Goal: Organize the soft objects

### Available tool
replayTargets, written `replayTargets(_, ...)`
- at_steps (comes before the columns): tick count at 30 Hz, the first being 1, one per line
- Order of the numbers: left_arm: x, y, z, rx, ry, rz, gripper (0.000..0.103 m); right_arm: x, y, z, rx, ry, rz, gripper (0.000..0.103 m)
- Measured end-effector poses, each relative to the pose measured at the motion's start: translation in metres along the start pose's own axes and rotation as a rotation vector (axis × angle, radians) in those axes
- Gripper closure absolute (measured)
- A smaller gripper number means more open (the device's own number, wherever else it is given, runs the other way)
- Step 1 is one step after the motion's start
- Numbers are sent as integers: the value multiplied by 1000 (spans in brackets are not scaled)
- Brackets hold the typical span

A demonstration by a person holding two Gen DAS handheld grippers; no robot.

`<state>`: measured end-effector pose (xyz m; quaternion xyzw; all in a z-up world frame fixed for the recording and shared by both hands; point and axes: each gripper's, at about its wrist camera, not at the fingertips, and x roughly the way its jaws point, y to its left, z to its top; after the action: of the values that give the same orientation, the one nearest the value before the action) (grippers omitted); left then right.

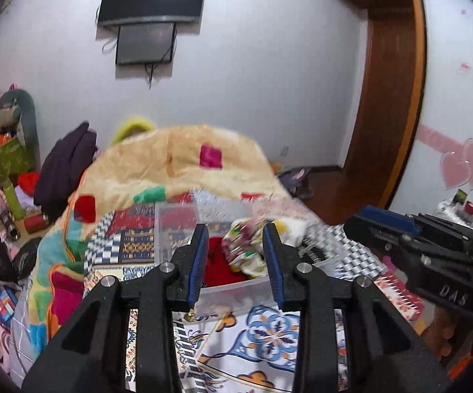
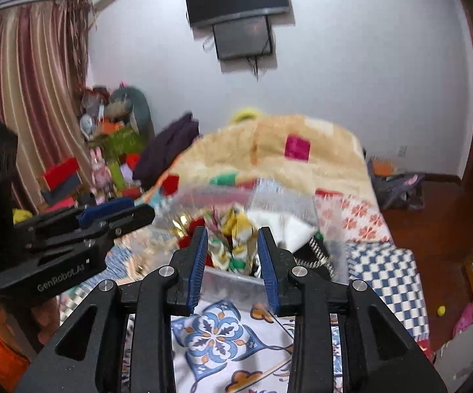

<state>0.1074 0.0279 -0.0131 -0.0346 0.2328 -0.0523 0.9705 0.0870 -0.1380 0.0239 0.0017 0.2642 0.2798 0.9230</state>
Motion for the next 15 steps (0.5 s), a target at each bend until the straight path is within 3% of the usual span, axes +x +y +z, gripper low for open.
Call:
replayTargets(6, -45, -20, 7, 41, -93, 0, 48, -36, 7, 13, -7, -70, 4, 74)
replayTargets(7, -51, -22, 8, 44, -102, 0, 43, -39, 9, 13, -13, -77, -2, 69)
replayTargets(10, -68, -24, 7, 48, -130, 4, 32, -53, 15, 12, -39, -126, -38, 40)
replayTargets(15, -87, -26, 2, 54, -169, 33, 15, -64, 24, 10, -82, -168, -73, 25)
